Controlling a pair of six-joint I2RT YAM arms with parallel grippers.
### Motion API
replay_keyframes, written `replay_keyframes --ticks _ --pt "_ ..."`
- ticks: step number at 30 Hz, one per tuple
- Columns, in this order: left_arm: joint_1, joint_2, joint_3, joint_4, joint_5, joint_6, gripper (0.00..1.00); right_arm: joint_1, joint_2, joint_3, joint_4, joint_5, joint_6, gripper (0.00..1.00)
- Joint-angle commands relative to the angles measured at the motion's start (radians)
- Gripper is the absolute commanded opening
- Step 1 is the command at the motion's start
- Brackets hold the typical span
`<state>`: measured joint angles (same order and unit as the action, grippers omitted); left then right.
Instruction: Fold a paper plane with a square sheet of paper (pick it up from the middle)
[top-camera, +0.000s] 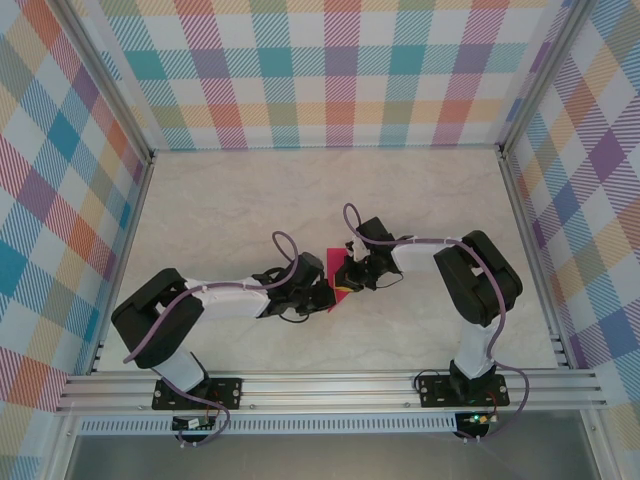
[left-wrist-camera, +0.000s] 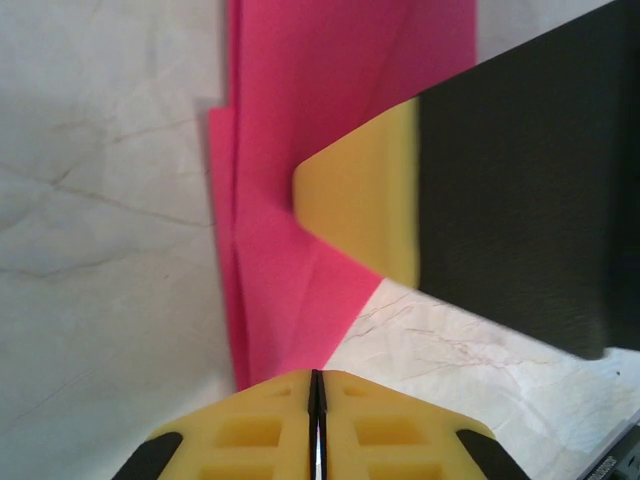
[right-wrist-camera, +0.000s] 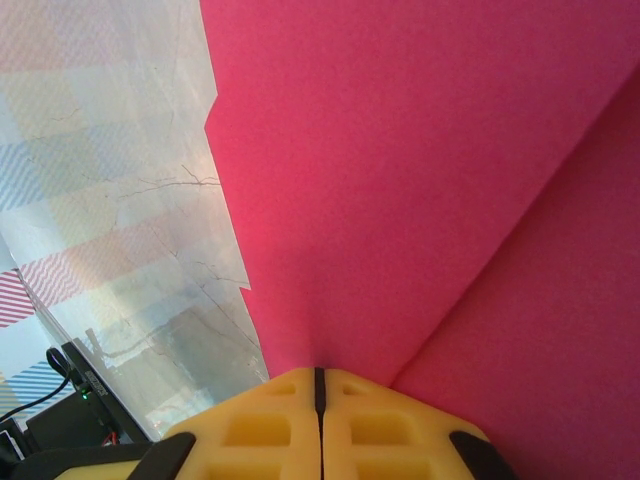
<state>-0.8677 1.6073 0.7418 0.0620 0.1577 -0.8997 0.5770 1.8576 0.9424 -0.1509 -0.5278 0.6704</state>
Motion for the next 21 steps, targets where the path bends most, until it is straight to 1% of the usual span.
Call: replay_keyframes --ticks 1,6,9,13,17,21 --pt "0.01 -0.003 0.038 -0.044 -0.04 0.034 0.11 0.001 0.041 -0.001 -0.007 0.039 0.0 0.06" --pt "0.021 0.061 0.042 0.001 -0.018 0.029 0.12 0.001 0.04 -0.001 -0.007 0.038 0.001 0.06" --pt "0.022 0.087 0.045 0.007 -0.007 0.023 0.1 0.001 0.039 -0.002 -0.008 0.038 0.003 0.06" --pt "0.022 0.094 0.01 0.021 0.009 0.002 0.08 0.001 0.04 -0.002 -0.011 0.047 0.005 0.06" --pt "0.014 0.09 -0.036 0.047 0.05 -0.024 0.08 0.001 0.043 0.002 -0.021 0.061 0.006 0.06" --pt "-0.002 0.073 -0.057 0.025 0.065 -0.029 0.08 0.001 0.056 0.006 -0.026 0.068 0.014 0.06"
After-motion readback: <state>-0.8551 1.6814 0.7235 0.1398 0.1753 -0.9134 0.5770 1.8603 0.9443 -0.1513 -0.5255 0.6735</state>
